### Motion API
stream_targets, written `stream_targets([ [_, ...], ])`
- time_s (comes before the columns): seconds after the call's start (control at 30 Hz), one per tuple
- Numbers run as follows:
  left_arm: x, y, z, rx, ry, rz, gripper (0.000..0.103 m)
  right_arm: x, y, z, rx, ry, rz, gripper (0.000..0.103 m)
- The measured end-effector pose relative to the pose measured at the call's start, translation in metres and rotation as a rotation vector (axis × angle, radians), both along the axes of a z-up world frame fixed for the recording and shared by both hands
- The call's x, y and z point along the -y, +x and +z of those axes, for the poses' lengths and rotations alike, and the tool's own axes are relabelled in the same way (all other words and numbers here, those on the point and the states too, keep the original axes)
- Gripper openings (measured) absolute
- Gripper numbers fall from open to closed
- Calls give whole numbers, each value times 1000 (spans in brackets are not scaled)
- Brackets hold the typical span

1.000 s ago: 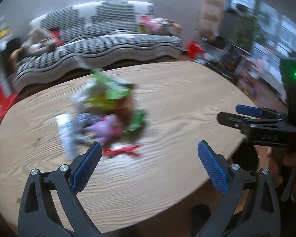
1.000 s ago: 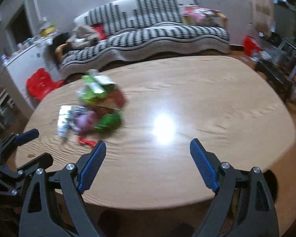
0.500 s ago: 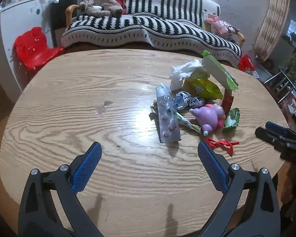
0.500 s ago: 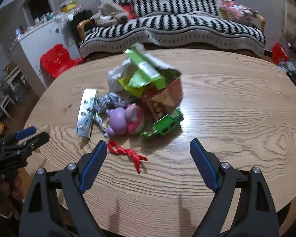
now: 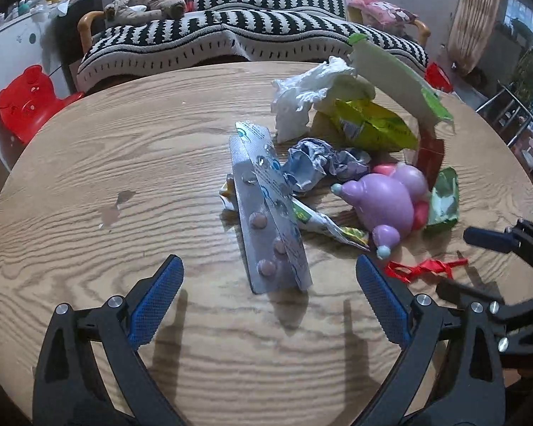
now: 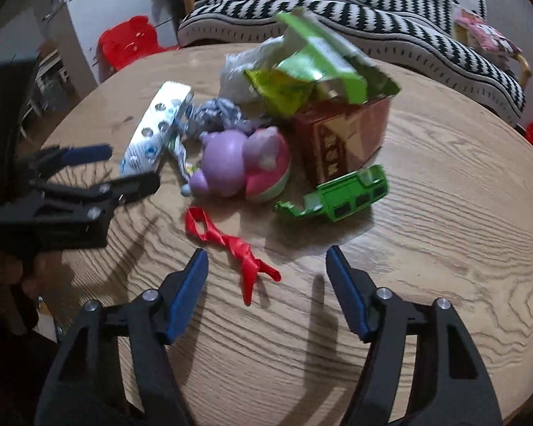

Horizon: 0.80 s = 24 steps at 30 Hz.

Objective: Collect trash
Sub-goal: 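Return both grippers over the table toward the remaining trash, then grasp the pill blister pack with the left gripper while the right grasps the red ribbon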

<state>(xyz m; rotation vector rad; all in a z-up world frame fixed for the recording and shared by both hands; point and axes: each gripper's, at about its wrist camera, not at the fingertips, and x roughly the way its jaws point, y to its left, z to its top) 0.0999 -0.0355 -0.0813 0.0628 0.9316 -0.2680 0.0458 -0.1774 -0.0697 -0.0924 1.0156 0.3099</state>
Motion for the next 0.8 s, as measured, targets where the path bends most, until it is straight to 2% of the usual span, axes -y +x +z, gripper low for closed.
stream_targets([
  [0.1, -1, 6, -6, -2, -8, 8, 95, -8, 0, -7, -2, -12, 29, 62],
  [0.2, 0, 7, -11, -9, -7, 15, 92, -17, -1, -10, 23, -46, 57, 53],
  [0.27, 2, 7, -11, -1, 0, 9, 82, -20, -1, -11, 25, -36, 67, 33],
  [0.3, 4, 6, -9, 4, 1, -1, 72, -22, -2, -10, 25, -33, 75, 27],
  [0.33, 5, 5, -8, 6, -1, -9, 59, -27, -3, -10, 21, -26, 83, 16],
  [0.37, 5, 4, -8, 6, -4, -14, 51, -28, -5, -11, 16, -17, 87, 15],
  [0.4, 6, 3, -7, 0, -4, -18, 36, -27, -6, -10, 13, -13, 88, 15],
  [0.53, 7, -3, 1, 8, -5, -9, 33, -25, -13, 0, 27, 10, 87, 13],
  [0.8, 11, -16, 23, 37, -7, -7, 32, -9, -24, 30, 79, 71, 54, 13],
])
